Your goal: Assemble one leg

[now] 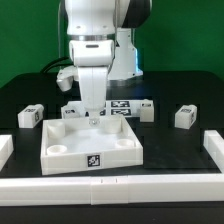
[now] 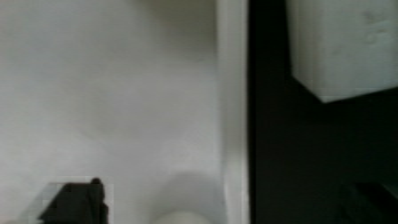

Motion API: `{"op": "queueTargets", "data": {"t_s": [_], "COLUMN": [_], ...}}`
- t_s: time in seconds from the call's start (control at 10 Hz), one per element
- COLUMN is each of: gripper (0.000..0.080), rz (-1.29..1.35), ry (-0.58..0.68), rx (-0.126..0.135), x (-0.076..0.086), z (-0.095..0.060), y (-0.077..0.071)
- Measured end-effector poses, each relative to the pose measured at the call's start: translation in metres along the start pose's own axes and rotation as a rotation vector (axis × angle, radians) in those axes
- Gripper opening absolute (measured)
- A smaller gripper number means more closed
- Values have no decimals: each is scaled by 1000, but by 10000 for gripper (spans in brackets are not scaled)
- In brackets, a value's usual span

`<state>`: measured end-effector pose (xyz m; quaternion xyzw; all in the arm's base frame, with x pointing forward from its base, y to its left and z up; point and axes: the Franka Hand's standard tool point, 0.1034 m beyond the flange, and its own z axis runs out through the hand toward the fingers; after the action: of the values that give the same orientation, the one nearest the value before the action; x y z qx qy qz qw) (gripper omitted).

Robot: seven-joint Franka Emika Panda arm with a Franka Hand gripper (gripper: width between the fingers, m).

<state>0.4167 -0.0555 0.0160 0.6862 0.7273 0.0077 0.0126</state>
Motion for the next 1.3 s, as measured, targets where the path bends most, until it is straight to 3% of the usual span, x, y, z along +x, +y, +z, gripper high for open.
{"op": "queueTargets", "data": {"t_s": [0.2,0.4,0.6,0.7,0.8,0.9,1.3], "gripper": [650,650,397,397,206,68,60], "rz": [-1,2,4,4,4,3,8], "ry": [5,5,5,5,5,5,5], "rx": [15,9,11,11,11,11,12], "x": [2,3,3,3,3,3,2], "z": [8,6,7,7,7,7,7], "y": [-3,1,0,0,0,0,0]}}
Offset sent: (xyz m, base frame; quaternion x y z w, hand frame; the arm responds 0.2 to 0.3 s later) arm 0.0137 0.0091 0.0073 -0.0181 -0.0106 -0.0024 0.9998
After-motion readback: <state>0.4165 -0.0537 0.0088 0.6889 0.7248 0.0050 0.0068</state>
